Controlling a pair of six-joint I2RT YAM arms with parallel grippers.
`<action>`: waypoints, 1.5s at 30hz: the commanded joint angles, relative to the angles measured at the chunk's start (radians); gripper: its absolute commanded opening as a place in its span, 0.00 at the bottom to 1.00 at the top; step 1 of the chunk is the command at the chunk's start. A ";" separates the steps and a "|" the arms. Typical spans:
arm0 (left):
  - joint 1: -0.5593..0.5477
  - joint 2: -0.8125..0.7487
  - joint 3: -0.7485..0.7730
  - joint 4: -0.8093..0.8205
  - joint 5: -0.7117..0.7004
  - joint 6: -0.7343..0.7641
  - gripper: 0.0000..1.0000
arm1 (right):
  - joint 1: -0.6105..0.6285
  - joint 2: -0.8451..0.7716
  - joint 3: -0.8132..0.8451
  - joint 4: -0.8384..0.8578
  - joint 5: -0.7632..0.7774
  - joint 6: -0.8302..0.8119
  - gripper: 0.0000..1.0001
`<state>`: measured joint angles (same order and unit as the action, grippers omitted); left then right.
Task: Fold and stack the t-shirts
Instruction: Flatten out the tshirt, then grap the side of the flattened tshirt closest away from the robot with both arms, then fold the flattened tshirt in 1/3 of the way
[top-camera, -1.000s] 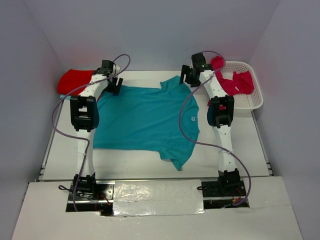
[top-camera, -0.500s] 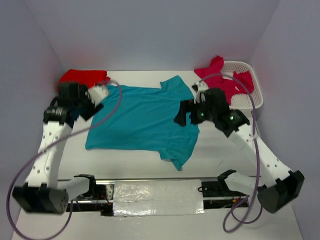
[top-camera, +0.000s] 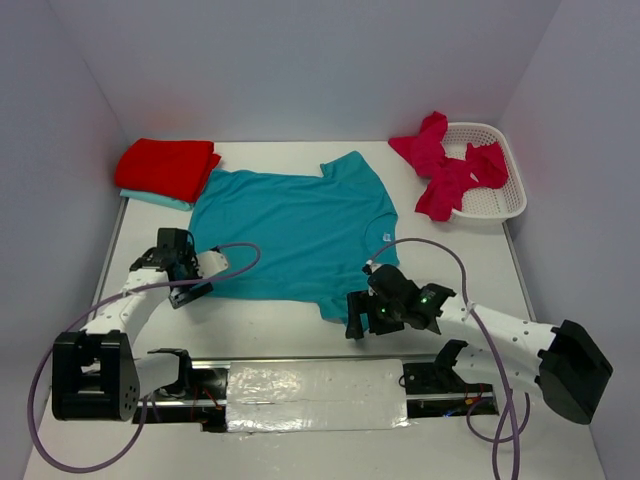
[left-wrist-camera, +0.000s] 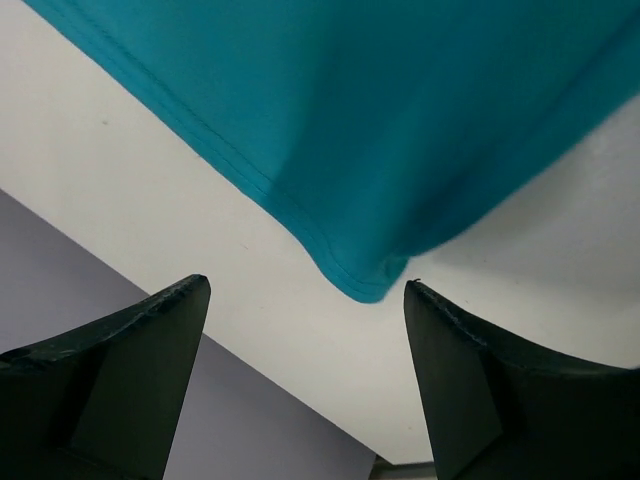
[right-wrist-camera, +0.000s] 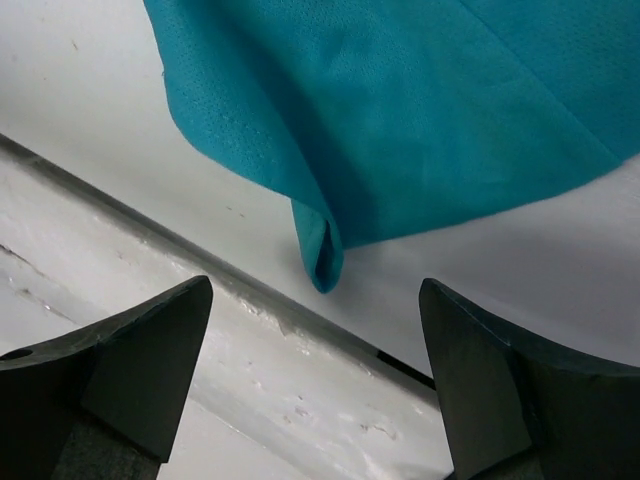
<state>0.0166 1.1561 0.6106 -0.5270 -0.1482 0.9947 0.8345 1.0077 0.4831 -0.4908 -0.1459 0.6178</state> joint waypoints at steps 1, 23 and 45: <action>0.005 -0.002 -0.037 0.097 -0.014 0.008 0.91 | 0.032 0.023 -0.020 0.133 0.026 0.062 0.91; 0.003 -0.099 -0.045 0.018 0.127 -0.077 0.00 | 0.017 0.038 0.124 -0.123 0.144 0.031 0.00; -0.009 0.269 0.461 -0.182 0.099 -0.245 0.00 | -0.373 0.498 0.780 -0.256 0.394 -0.530 0.00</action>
<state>0.0078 1.3582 1.0172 -0.7361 -0.0029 0.7994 0.4763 1.4117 1.1725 -0.8459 0.1772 0.2371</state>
